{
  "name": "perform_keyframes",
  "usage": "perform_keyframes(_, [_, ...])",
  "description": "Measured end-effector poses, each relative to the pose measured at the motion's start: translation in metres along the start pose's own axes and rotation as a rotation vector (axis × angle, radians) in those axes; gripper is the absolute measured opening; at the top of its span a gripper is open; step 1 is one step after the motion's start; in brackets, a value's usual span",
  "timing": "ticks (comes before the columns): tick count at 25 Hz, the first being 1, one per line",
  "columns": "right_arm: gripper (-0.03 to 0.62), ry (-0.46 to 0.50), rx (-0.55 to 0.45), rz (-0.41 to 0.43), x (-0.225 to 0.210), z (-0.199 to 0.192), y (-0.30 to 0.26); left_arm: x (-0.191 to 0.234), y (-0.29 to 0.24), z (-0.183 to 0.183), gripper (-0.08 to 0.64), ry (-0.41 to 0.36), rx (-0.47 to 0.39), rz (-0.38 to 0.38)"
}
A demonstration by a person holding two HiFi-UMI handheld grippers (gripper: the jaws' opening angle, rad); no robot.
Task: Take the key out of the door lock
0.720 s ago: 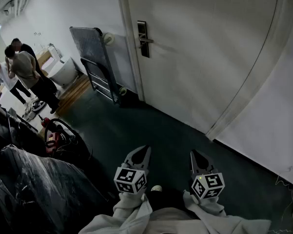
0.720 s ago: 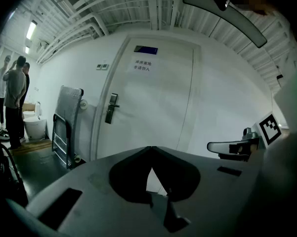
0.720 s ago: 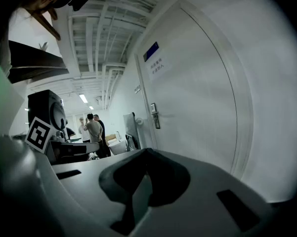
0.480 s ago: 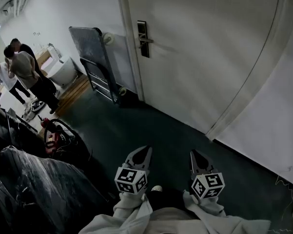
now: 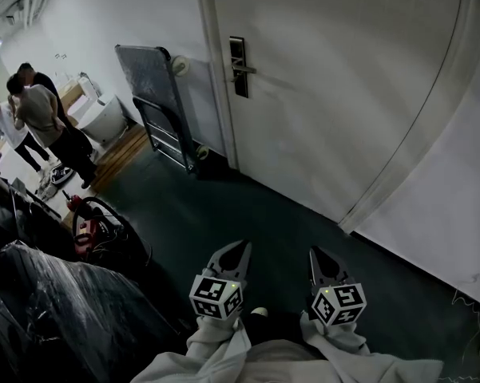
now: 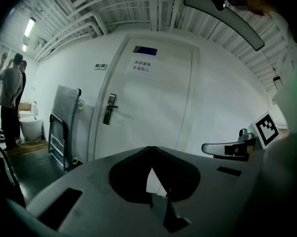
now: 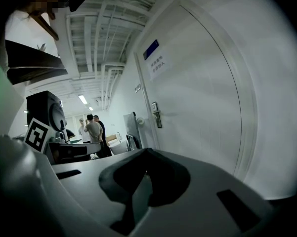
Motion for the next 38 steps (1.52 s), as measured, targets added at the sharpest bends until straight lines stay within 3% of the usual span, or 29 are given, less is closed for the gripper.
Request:
perform_keyframes(18, [0.052, 0.007, 0.015, 0.034, 0.033, -0.004, -0.039, 0.036, 0.012, -0.004, 0.014, 0.004, 0.016, -0.003])
perform_keyframes(38, [0.052, -0.012, 0.038, 0.061, 0.0, 0.027, -0.139, 0.099, -0.071, 0.025, 0.014, 0.013, 0.027, 0.034])
Point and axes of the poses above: the fingertips, and each gripper's own axes: y backward along the fingers, x to its left, z out of its top, the point moved 1 cm from there along y, backward along the fingers, and after that the axes turned 5 degrees about -z, right-handed, at the moved point
